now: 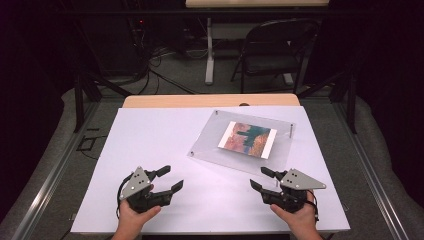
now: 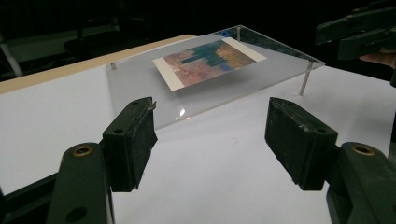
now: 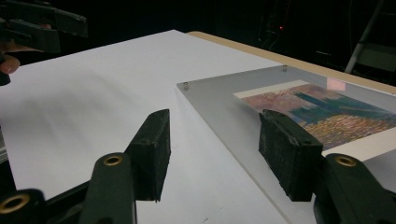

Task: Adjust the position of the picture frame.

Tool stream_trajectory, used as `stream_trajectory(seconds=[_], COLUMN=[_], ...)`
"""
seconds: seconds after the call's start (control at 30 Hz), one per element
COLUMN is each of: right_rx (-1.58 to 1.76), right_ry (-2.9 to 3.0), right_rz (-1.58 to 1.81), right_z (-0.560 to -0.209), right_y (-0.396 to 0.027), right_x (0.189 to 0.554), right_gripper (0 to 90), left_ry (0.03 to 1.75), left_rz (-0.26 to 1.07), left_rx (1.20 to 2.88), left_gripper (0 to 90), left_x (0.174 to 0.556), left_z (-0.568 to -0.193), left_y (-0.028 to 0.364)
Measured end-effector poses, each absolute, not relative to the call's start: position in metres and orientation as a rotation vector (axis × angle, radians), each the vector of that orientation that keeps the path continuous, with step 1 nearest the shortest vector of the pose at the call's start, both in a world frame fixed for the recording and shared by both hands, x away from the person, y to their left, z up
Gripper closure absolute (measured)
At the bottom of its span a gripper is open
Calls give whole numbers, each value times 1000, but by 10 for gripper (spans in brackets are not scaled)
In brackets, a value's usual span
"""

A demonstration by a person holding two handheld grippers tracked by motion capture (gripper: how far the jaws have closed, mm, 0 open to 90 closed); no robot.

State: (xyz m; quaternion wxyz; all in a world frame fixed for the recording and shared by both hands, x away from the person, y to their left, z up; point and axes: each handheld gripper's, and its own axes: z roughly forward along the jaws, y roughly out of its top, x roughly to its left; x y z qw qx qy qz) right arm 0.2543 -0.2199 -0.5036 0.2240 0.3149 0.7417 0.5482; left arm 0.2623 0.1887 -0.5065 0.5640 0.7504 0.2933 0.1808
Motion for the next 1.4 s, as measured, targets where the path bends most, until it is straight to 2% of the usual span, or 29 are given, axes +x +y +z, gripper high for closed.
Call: stream_trajectory(seconds=[0.37, 0.93, 1.17, 1.4], right_rx=[851, 939, 1020, 1040], right_ry=[2056, 1980, 1980, 1982], right_rz=[1475, 1385, 1316, 1285], right_z=[-502, -491, -500, -508], right_y=[-222, -267, -287, -299], right_x=[254, 250, 253, 255], right_gripper=[490, 520, 520, 571], left_ry=[725, 751, 747, 738], left_rz=[414, 373, 372, 366], left_rx=[1824, 1872, 1869, 1863], left_gripper=[337, 341, 338, 347], left_x=[265, 277, 282, 284], left_z=[-513, -518, -519, -519], left_y=[179, 174, 172, 172])
